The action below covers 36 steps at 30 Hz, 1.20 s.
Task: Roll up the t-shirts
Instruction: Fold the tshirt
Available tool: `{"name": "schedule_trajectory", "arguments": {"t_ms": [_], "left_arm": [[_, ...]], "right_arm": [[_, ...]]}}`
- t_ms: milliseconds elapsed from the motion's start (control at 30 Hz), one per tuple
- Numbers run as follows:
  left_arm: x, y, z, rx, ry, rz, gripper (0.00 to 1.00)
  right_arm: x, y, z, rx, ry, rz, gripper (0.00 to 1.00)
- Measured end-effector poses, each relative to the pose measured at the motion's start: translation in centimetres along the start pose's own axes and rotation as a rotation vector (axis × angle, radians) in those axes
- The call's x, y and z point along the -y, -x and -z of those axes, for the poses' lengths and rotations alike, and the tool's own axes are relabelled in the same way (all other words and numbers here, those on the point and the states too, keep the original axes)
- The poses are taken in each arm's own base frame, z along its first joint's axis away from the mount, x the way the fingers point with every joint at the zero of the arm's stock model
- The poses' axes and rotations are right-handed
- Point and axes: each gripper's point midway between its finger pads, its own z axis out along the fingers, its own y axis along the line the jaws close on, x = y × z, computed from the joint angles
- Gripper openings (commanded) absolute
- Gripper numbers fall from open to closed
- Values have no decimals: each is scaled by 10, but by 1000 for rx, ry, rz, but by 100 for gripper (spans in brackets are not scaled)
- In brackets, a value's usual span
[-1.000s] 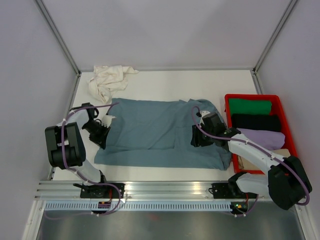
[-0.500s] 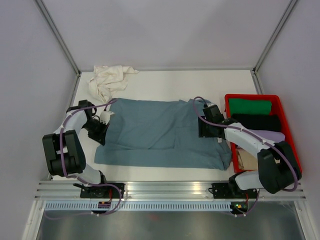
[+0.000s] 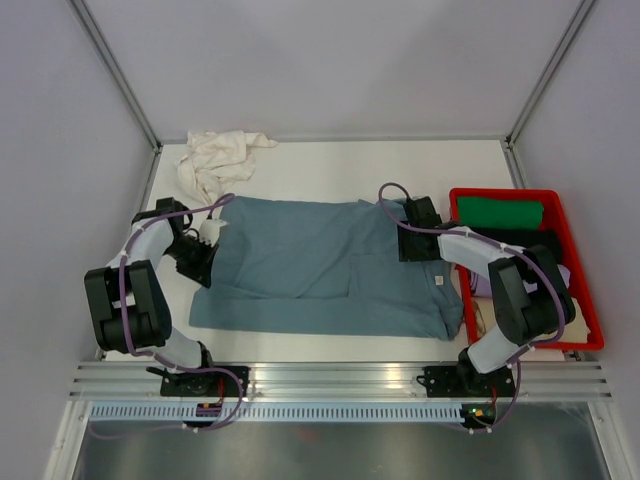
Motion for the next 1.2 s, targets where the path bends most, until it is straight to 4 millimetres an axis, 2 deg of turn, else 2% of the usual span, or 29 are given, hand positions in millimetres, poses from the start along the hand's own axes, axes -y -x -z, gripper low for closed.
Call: {"name": "schedule_trajectory", "arguments": {"t_ms": [133, 233, 367, 433, 500, 633, 867, 1133, 1200], "left_arm": [[1, 1, 0, 5, -6, 0, 2], [1, 1, 0, 6, -7, 0, 2], [1, 1, 0, 7, -8, 0, 2], [2, 1, 0, 8, -9, 0, 2], [2, 1, 0, 8, -9, 1, 2], [2, 1, 0, 8, -9, 1, 2], [1, 6, 2, 24, -6, 13, 2], [3, 22, 10, 107, 4, 9, 2], [1, 25, 10, 123, 10, 13, 2]], "right_arm": [[2, 2, -10, -8, -8, 9, 57], [2, 9, -12, 12, -2, 11, 43], [-2, 14, -13, 34, 23, 14, 38], [-3, 17, -13, 48, 29, 16, 30], [-3, 19, -13, 57, 31, 17, 26], [-3, 24, -11, 74, 34, 18, 0], [1, 26, -9, 87, 20, 5, 0], [19, 56, 29, 231, 3, -53, 0], [21, 62, 32, 254, 2, -64, 0]]}}
